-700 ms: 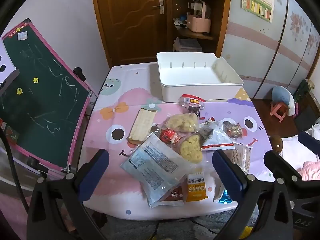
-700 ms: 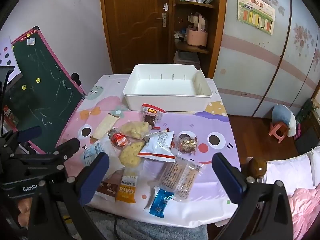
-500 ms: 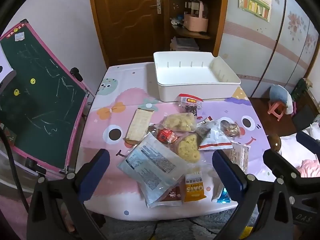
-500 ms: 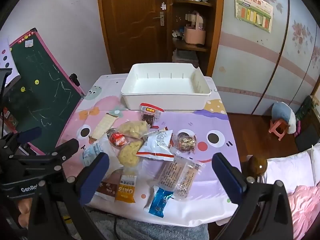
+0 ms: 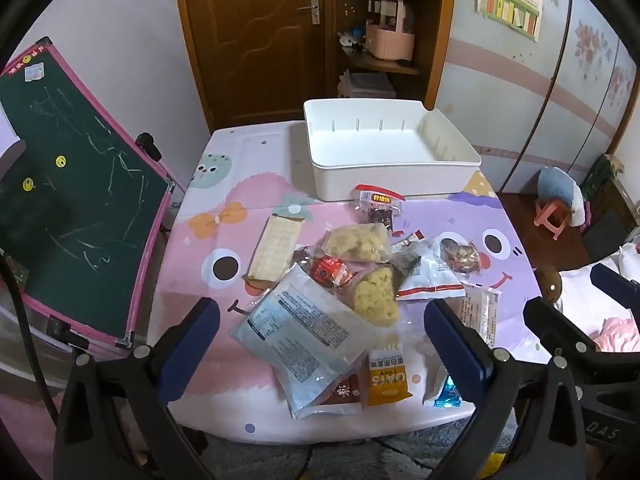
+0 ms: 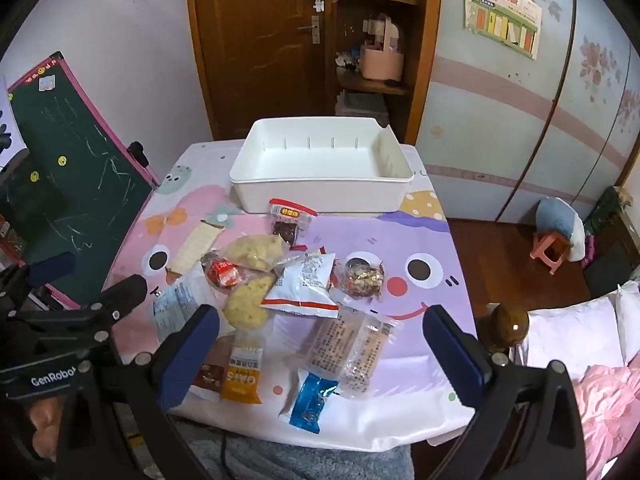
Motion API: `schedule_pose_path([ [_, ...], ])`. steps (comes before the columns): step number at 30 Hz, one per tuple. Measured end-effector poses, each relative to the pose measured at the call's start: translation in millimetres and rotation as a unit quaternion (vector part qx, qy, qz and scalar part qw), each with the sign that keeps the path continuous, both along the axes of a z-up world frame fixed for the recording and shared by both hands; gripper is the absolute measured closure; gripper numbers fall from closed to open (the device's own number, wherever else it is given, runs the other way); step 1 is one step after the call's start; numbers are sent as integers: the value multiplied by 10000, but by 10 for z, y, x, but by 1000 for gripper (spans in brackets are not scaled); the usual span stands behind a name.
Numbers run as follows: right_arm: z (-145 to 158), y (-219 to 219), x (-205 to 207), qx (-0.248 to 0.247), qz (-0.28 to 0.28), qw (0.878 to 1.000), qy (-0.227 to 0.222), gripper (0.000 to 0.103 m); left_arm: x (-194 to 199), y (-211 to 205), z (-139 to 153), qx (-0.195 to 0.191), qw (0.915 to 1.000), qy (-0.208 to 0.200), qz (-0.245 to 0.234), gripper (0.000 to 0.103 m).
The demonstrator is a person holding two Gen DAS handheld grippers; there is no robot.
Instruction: Organize snacks
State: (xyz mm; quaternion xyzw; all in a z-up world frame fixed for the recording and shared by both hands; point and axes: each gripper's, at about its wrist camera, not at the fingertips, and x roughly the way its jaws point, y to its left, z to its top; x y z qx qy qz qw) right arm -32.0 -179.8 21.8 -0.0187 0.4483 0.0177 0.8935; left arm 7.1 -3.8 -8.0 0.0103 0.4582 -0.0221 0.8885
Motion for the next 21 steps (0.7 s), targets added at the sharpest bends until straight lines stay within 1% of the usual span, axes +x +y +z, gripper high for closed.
schedule_pose_path([
  [5,-25,-37,43,27,-87,9999,64,4,7,-1,-34,-7,10000,24,-15,1],
  [10,-34,-108,52,188,-184,9996,62,5,14,6,-55,9,10000,59,-11,1],
  [21,-69,-98,57,270,-155,9994,140,6,7,2,-61,15,10000,62,-6,1],
])
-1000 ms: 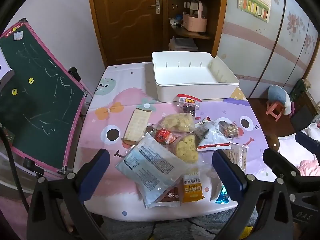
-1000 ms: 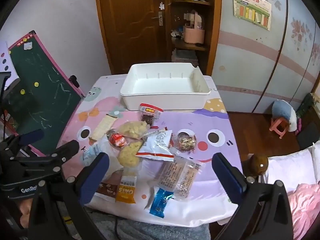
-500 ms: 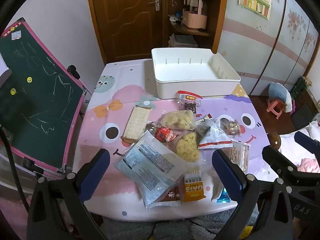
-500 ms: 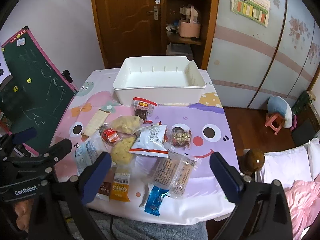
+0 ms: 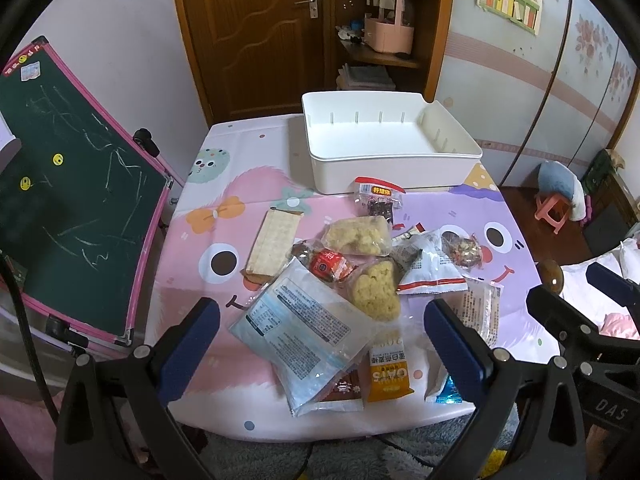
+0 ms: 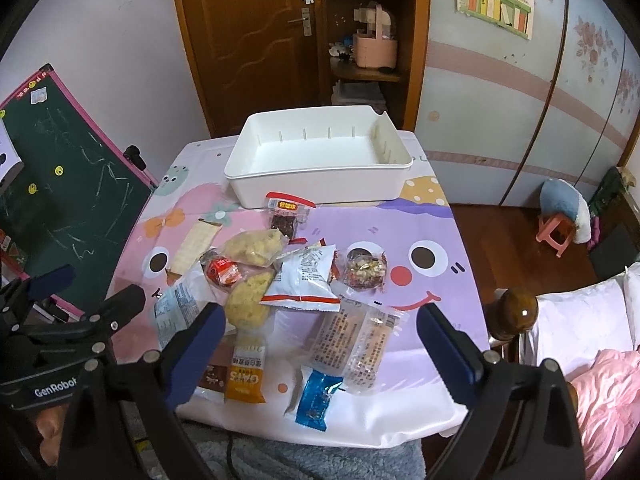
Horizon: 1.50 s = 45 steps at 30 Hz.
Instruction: Organize snacks
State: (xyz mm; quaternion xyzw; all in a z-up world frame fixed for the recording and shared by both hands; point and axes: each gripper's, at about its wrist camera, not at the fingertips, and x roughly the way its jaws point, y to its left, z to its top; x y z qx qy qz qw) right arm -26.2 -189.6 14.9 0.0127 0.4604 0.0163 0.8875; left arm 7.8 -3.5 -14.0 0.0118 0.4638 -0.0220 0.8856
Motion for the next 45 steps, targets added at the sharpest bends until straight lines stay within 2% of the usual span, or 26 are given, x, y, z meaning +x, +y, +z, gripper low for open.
schedule_pose_path([
  [10,22,-5,-11,264,76,9996,-22,6,-12,-4,-12,11,10000,11,-28,1],
  [24,10,-75,-36,242,-12,9997,-62,6,-37,-52,-19,54,10000,-41,-46,1],
  [28,88,-87,-50,101,-51,9997,-221,6,-17,-78,51,178,9996,-173,-103,1],
  [32,192,-107,-45,-93,-70,9993,-368,6,6,-65,207,365,9980,-511,-102,1],
  [39,276,-252,2,76,-132,9991,-401,6,87,36,334,162,9971,-732,-155,1],
  [42,213,-280,15,61,-144,9994,-320,6,86,59,287,185,9970,-743,-101,1],
  [45,90,-290,65,76,-45,10000,-36,6,104,48,195,161,9981,-545,-228,1],
])
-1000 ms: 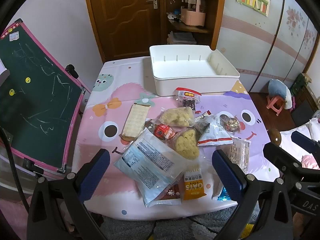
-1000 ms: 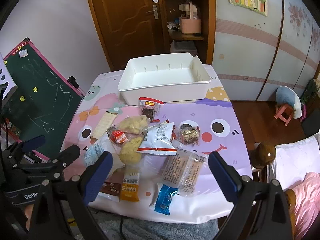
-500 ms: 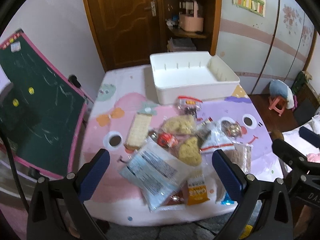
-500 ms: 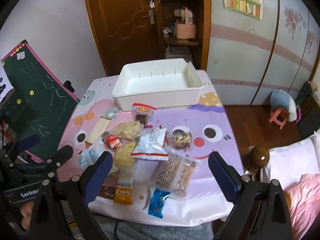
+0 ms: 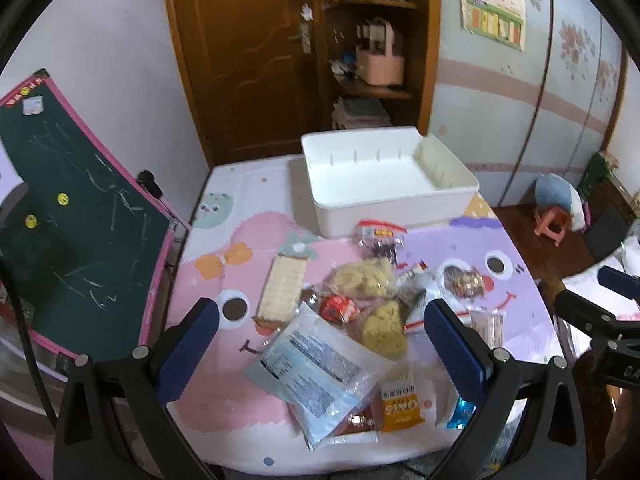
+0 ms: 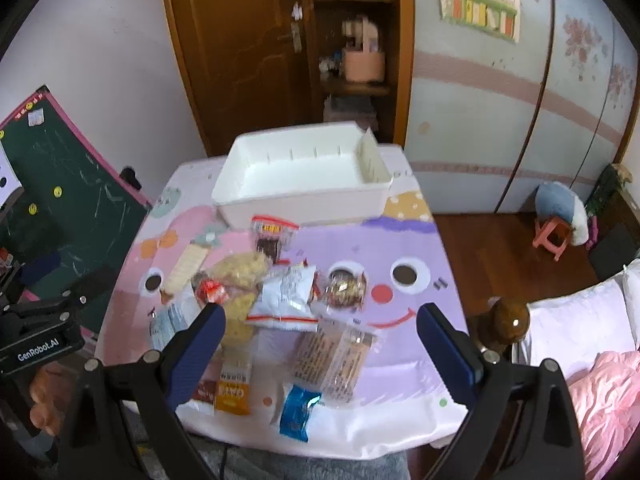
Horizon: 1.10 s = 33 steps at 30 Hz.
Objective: Organize snacks
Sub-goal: 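Grasp the clear printed bag with the left tool while the right tool grasps the blue candy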
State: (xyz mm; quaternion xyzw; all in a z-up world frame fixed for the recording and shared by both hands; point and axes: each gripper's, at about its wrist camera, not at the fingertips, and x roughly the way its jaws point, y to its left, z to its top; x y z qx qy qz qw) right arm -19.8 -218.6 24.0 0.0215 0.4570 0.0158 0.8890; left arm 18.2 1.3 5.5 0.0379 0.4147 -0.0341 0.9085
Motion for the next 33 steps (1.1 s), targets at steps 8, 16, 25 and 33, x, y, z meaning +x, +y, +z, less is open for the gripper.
schedule_pose_path([
  [8,-358,7,47,59,338,9989,322,12,79,-13,-369,119,9991,401,-86,1],
  [16,-955,-49,97,120,318,9930,1129,12,335,260,-978,-297,9898,1356,304,1],
  [25,-1435,-100,112,466,332,9793,1939,22,441,571,-1571,-1094,9636,2330,730,1],
  [33,-1731,132,70,383,732,9663,2438,36,623,529,-1735,-1495,9447,2698,1118,1],
])
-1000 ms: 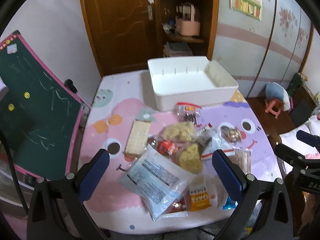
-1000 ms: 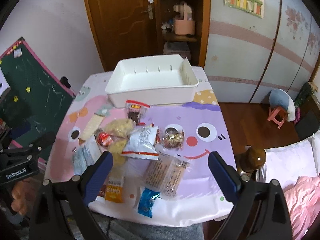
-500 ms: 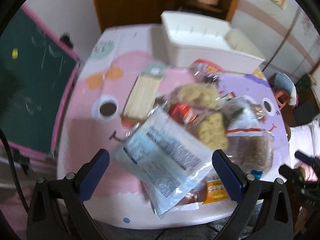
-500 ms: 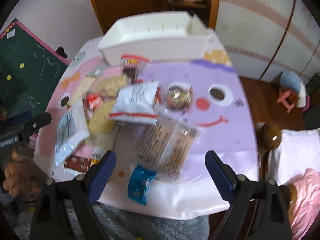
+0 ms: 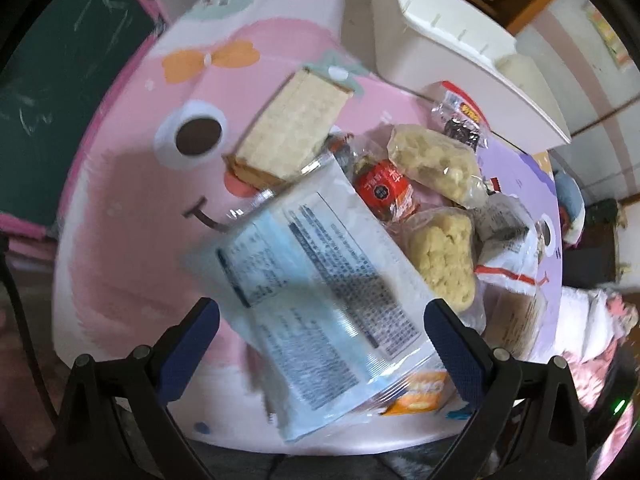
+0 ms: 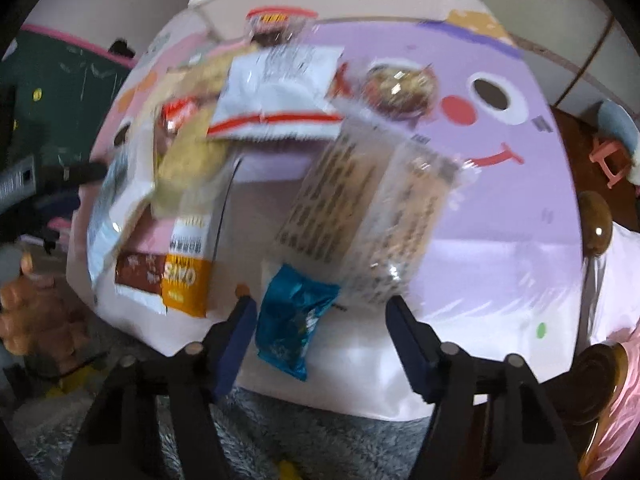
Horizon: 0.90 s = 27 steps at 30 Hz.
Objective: Organize snacks
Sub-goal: 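Grasp the clear printed bag with the left tool while the right tool grasps the blue candy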
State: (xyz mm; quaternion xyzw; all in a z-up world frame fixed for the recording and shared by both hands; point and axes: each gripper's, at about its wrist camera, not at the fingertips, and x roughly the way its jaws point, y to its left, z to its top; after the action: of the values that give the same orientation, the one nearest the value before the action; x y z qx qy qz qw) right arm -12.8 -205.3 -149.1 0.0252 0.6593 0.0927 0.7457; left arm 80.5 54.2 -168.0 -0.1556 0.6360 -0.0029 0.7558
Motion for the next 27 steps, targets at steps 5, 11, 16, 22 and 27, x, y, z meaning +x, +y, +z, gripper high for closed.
schedule_pose_path([
  [5,-50,155,-22,90,303,9995,49,43,107,-114,-153,47,9997,227,121,1],
  [11,-162,318,-51,16,644,9978,174,68,210,-212,-212,617,9979,170,90,1],
  [16,-89,233,-70,99,497,9987,22,71,249,-169,-336,790,9963,326,-4,0],
  [22,49,97,-55,233,477,9986,-76,72,229,-117,-381,740,9965,337,-200,4],
  [27,94,112,-74,336,427,9983,-217,72,68,-161,-194,734,9962,-139,-449,37],
])
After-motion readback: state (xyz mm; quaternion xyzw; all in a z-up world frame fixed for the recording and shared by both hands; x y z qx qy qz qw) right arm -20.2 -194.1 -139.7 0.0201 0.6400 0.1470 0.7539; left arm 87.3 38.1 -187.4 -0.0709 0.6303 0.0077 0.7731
